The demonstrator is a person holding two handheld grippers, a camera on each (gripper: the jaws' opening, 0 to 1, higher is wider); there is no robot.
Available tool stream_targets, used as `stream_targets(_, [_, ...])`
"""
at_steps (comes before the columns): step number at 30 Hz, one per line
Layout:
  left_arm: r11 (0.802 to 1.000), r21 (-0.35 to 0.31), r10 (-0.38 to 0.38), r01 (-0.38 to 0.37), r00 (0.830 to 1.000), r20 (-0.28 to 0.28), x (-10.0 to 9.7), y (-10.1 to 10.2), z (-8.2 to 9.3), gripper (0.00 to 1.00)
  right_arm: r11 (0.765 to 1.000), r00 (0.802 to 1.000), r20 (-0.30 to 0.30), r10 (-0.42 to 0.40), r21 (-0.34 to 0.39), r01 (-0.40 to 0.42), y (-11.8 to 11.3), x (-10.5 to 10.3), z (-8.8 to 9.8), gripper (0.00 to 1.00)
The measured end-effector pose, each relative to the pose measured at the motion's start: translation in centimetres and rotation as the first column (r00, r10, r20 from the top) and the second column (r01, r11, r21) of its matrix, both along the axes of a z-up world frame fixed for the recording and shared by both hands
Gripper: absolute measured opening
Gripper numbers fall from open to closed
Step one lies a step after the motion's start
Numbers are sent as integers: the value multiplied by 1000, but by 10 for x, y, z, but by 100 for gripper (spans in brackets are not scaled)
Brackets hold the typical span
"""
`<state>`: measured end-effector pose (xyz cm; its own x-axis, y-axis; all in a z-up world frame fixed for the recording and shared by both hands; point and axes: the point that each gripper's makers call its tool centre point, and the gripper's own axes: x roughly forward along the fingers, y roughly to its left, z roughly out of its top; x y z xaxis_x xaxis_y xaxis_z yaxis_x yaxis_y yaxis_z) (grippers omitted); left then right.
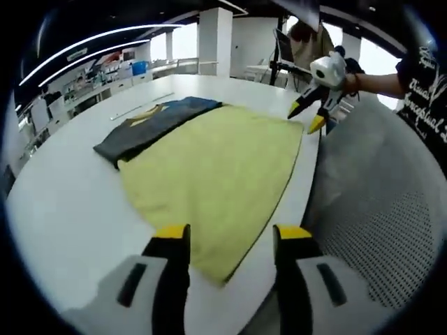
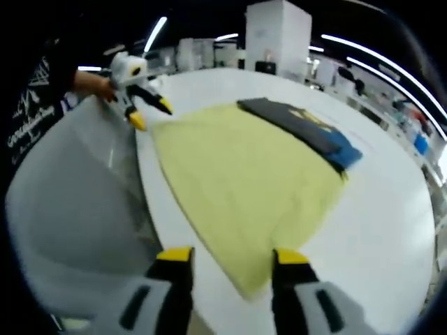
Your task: Fold the garment on the visible template until the final outline fits inside the template.
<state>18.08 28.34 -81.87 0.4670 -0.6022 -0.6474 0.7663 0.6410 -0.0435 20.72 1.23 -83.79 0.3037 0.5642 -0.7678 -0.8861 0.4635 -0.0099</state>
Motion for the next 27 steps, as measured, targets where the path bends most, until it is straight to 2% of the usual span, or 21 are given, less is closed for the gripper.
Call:
stream_targets(6, [999,36,-37,38,999,-28,-6,2,-8,39,999,1000,-5,24,-36,-24,-3,0,-6,37])
stream_targets(11, [996,81,-36,39,999,-34,-5,11,-15,36,998,1000,-10,25,-49,-25,-4,2,-9,35])
stream_targets(14, [994,104,-35,39,998,-43,-3,19,-21,34,996,999,-11,41,-84,-41,-7,4,-14,34])
stream_targets(16, [996,83,-16,21,998,-63,-2,22,-23,33,997,1000,-12,27,-76,-28,-8,7,-12,33])
stream_targets(21, [995,94,-36,40,998,-49,-2,25,-27,34,998,999,-28,18,-61,-20,-8,6,-11,33])
stream_targets(24, [991,122,-52,56,998,-33,0,27,-27,31,998,1000,-26,16,-61,-17,-9,8,-11,31])
stream_targets(27, [991,122,-45,49,998,-35,2,26,-25,28,998,999,-26,18,-66,-20,-10,11,-12,26])
